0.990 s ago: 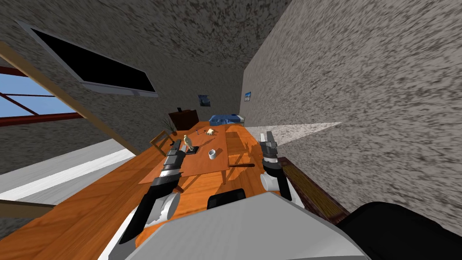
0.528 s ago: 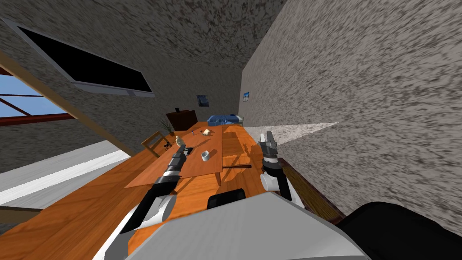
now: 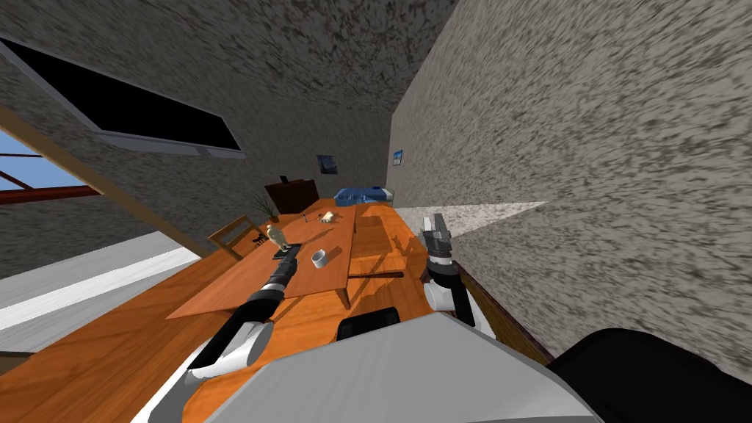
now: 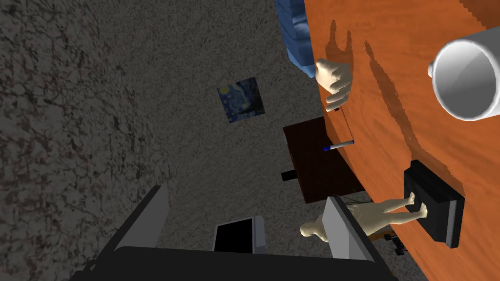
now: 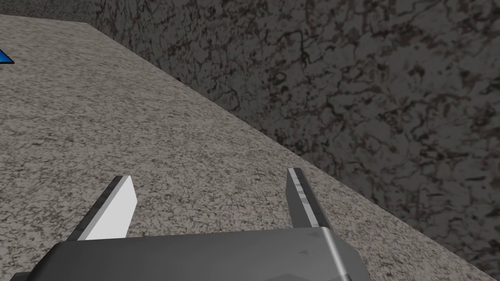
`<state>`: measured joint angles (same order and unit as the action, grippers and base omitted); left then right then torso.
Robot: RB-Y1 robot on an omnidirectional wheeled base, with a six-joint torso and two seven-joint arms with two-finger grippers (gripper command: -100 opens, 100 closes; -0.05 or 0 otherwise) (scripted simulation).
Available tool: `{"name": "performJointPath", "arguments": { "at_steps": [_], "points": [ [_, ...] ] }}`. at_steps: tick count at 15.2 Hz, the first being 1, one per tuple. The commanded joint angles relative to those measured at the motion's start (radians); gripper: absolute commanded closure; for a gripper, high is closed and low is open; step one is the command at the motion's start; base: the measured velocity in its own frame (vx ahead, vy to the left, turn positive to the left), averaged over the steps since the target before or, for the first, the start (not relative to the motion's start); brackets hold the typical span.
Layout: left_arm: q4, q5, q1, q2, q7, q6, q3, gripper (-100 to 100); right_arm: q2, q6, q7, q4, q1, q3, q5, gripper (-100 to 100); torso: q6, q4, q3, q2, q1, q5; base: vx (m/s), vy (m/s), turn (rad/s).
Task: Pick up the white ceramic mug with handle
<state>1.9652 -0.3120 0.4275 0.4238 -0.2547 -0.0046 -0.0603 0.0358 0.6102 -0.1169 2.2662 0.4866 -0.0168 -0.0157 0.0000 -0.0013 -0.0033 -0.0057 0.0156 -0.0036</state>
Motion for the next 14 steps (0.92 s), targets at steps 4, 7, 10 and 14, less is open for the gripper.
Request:
{"name": "performJointPath", "arguments": {
  "at_steps": [4, 7, 10, 14],
  "points": [
    [-0.096, -0.066, -0.02, 0.057, -0.022, 0.093, -0.019, -100, 0.0, 0.0, 0.0, 0.0, 0.0, 0.0, 0.0, 0, 0.0, 0.0, 0.0, 0.001, -0.003, 0.001, 0.059, -0.168, 0.0],
    [-0.155, -0.103, -0.025, 0.086, -0.035, 0.139, -0.03, -100, 0.0, 0.0, 0.0, 0.0, 0.0, 0.0, 0.0, 0, 0.0, 0.0, 0.001, 0.001, -0.006, 0.001, 0.071, -0.129, 0.001],
    [-0.204, -0.14, -0.03, 0.114, -0.048, 0.182, -0.041, -100, 0.0, 0.0, 0.0, 0.0, 0.0, 0.0, 0.0, 0, 0.0, 0.0, 0.0, 0.0, -0.007, 0.002, 0.078, -0.118, 0.003],
    [-0.254, -0.178, -0.035, 0.142, -0.061, 0.231, -0.051, -100, 0.0, 0.0, 0.0, 0.0, 0.0, 0.0, 0.0, 0, 0.0, 0.0, -0.001, -0.002, -0.007, 0.002, 0.093, -0.106, 0.005]
  ]
}}
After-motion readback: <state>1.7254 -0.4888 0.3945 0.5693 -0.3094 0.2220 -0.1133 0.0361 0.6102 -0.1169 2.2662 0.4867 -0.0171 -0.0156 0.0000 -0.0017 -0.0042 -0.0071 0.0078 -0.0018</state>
